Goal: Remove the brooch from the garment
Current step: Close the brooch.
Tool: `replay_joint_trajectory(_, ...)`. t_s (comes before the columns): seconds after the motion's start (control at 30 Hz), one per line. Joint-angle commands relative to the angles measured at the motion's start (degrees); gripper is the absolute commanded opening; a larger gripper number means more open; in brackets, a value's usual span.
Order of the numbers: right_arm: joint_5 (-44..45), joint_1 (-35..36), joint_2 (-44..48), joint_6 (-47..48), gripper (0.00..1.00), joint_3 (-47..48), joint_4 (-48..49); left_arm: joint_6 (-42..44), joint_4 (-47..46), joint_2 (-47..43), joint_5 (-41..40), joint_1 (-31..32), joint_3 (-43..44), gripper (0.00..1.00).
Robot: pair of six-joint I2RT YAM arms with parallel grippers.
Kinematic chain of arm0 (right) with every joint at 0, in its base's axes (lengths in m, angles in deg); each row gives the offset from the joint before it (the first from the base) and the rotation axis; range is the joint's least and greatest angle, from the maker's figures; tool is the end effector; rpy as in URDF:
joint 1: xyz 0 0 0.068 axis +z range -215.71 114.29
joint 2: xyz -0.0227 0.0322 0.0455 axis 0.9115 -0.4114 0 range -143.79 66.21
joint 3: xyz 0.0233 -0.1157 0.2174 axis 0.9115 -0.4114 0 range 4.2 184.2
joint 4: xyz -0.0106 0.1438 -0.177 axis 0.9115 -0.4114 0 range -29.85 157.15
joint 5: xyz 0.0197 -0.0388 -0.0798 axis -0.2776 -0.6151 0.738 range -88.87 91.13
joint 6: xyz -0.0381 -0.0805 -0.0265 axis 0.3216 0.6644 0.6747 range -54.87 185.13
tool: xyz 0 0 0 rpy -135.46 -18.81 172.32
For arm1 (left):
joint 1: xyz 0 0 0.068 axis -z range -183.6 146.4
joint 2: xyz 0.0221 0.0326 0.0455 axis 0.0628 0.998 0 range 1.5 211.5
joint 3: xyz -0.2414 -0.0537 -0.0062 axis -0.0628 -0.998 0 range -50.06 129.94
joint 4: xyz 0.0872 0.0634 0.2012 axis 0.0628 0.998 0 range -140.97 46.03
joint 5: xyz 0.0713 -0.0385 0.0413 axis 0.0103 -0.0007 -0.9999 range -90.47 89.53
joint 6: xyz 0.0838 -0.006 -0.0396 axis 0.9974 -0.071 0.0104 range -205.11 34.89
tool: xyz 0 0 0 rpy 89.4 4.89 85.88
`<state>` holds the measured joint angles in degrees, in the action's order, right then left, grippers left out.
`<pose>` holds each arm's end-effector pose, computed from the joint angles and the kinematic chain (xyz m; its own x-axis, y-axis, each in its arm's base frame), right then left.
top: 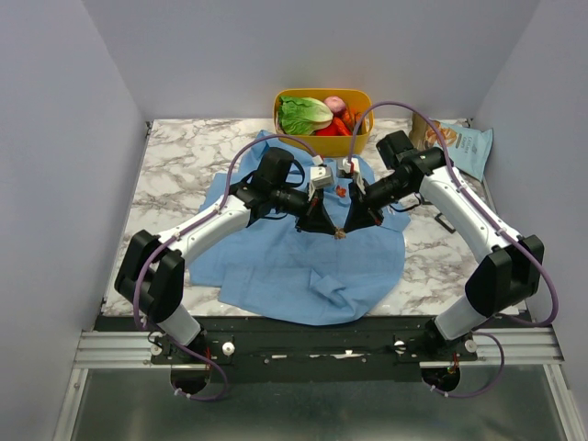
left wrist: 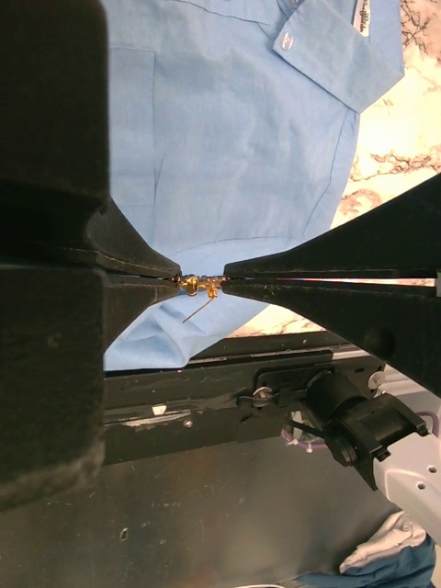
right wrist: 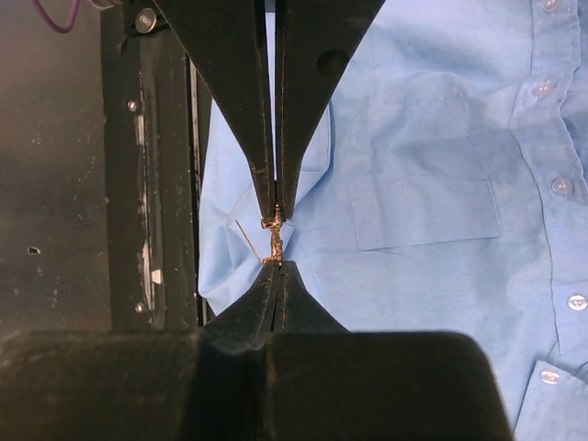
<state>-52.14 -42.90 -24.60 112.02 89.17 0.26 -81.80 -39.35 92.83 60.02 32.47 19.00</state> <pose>0.2270 0.1681 0.2711 -0.2722 -0.5880 -0.7617 -0.9509 0.0434 0.3063 0.2300 -0.2576 0.2632 -0.3995 0.3261 -0.8567 0.8985 -0.0461 -0.4366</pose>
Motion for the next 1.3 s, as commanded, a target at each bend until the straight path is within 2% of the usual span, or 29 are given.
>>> replay_joint_trajectory(0.0, -0.8, 0.0, -0.5, -0.5, 0.04, 0.0, 2.8, -0.8, -1.7, 0.8, 1.9, 0.5, -0.4, 0.00)
replay_joint_trajectory(0.03, -0.5, 0.0, -0.5, -0.8, 0.13, -0.1, 3.0, -1.1, -1.9, 1.0, 1.8, 0.5, -0.5, 0.00)
replay_joint_trajectory(0.1, 0.0, -0.2, -0.7, -1.0, 0.22, -0.3, 3.6, -1.6, -2.3, 1.1, 1.7, 0.5, -0.5, 0.00)
replay_joint_trajectory(0.13, 0.0, -0.3, -0.7, -1.0, 0.31, -0.5, 3.7, -1.8, -2.5, 1.1, 1.7, 0.5, -0.6, 0.00)
replay_joint_trajectory(0.23, 0.1, -0.8, -0.9, -1.0, 0.47, -0.9, 4.3, -2.7, -3.4, 1.0, 0.7, 0.4, -0.8, 0.00)
replay_joint_trajectory(0.27, 0.3, -1.1, -0.9, -1.0, 0.48, -1.1, 4.5, -3.0, -3.8, 1.1, -0.3, 0.3, -1.1, 0.00)
replay_joint_trajectory(0.6, -2.4, -3.8, 2.1, 2.0, 0.61, -2.5, 3.8, -7.2, -7.2, 1.4, -4.3, -0.5, -1.7, 0.00)
replay_joint_trajectory(0.83, -2.4, -3.8, 1.7, -2.1, 0.70, -4.5, 9.3, -8.9, -7.8, 1.8, -7.7, -0.7, -1.4, 0.00)
replay_joint_trajectory(1.27, -2.1, -3.8, 2.5, -5.7, 0.72, -6.2, 14.3, -9.4, -7.7, 2.5, -6.5, -0.7, -1.2, 0.00)
